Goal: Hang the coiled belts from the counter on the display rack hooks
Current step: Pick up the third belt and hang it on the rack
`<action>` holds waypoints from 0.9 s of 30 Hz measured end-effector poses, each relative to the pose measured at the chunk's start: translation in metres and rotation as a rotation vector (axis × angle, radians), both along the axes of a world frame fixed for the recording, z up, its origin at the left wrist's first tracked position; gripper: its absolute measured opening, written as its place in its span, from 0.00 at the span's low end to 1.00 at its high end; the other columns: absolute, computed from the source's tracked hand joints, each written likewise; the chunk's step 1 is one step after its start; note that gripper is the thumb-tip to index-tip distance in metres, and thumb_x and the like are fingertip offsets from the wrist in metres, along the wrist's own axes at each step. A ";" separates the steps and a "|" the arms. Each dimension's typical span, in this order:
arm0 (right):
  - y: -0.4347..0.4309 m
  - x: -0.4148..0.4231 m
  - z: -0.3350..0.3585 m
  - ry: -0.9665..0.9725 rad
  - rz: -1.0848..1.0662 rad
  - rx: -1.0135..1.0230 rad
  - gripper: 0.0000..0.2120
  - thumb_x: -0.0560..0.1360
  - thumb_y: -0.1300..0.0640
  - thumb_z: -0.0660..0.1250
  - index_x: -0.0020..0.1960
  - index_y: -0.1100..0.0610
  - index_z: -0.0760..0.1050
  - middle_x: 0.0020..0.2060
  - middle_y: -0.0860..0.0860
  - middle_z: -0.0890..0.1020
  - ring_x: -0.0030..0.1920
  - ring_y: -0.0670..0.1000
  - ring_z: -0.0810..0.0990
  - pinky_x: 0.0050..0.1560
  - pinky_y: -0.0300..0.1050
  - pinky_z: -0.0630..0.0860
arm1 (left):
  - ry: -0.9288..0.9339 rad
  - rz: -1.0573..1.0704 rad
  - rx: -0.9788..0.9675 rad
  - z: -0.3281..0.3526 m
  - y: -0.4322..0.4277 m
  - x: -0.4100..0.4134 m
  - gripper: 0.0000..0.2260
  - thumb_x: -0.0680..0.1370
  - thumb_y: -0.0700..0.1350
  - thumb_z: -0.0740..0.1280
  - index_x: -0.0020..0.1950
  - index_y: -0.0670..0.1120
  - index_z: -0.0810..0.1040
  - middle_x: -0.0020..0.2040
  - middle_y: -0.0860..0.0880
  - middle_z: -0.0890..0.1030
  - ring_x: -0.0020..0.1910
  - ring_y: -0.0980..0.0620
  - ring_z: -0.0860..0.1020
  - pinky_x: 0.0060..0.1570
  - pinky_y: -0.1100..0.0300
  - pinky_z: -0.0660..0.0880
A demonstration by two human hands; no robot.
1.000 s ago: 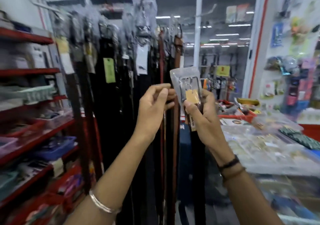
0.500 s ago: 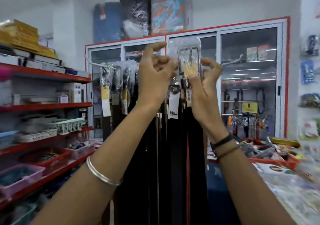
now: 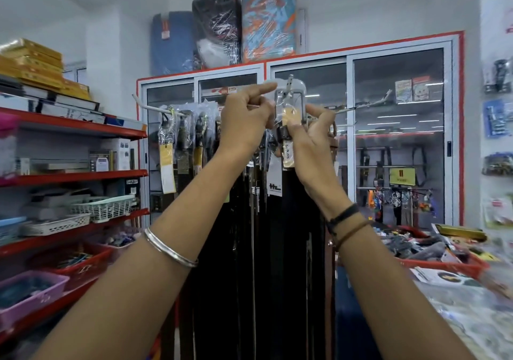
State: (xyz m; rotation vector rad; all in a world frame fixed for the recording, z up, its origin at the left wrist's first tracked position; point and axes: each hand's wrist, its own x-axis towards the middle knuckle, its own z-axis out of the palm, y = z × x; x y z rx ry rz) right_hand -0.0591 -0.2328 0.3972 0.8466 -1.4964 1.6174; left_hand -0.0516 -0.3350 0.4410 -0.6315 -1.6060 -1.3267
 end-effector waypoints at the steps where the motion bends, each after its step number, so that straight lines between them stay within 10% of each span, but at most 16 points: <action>1: 0.000 -0.003 -0.003 0.020 -0.036 0.034 0.10 0.80 0.56 0.58 0.58 0.52 0.58 0.43 0.47 0.74 0.41 0.47 0.75 0.50 0.54 0.76 | -0.008 -0.001 0.005 -0.003 -0.002 -0.003 0.15 0.76 0.34 0.64 0.61 0.45 0.78 0.26 0.59 0.76 0.29 0.57 0.75 0.47 0.53 0.82; 8: 0.038 -0.033 -0.023 0.334 -0.521 0.285 0.19 0.79 0.49 0.59 0.68 0.52 0.67 0.64 0.52 0.68 0.63 0.43 0.66 0.64 0.33 0.62 | 0.319 0.460 -0.239 -0.043 -0.006 -0.008 0.17 0.79 0.44 0.62 0.69 0.47 0.71 0.63 0.46 0.70 0.62 0.53 0.71 0.65 0.65 0.69; 11: 0.051 -0.042 -0.034 0.435 -0.562 0.499 0.23 0.79 0.51 0.60 0.73 0.50 0.62 0.72 0.46 0.62 0.71 0.39 0.56 0.72 0.43 0.56 | 0.394 0.635 -0.509 -0.076 -0.012 -0.019 0.23 0.79 0.49 0.60 0.74 0.46 0.63 0.74 0.45 0.63 0.73 0.52 0.60 0.72 0.65 0.56; 16: 0.059 -0.060 -0.033 0.471 -0.590 0.607 0.26 0.80 0.51 0.59 0.76 0.50 0.56 0.77 0.47 0.57 0.77 0.47 0.53 0.76 0.54 0.56 | 0.332 0.741 -0.723 -0.097 -0.014 -0.038 0.27 0.80 0.53 0.56 0.77 0.49 0.52 0.79 0.46 0.55 0.78 0.48 0.52 0.76 0.48 0.55; 27: 0.054 -0.083 -0.033 0.504 -0.693 0.621 0.26 0.80 0.51 0.58 0.76 0.49 0.55 0.77 0.48 0.58 0.77 0.48 0.54 0.74 0.48 0.54 | 0.244 0.763 -0.747 -0.097 -0.013 -0.060 0.26 0.81 0.53 0.51 0.77 0.49 0.47 0.80 0.47 0.50 0.79 0.51 0.45 0.77 0.48 0.45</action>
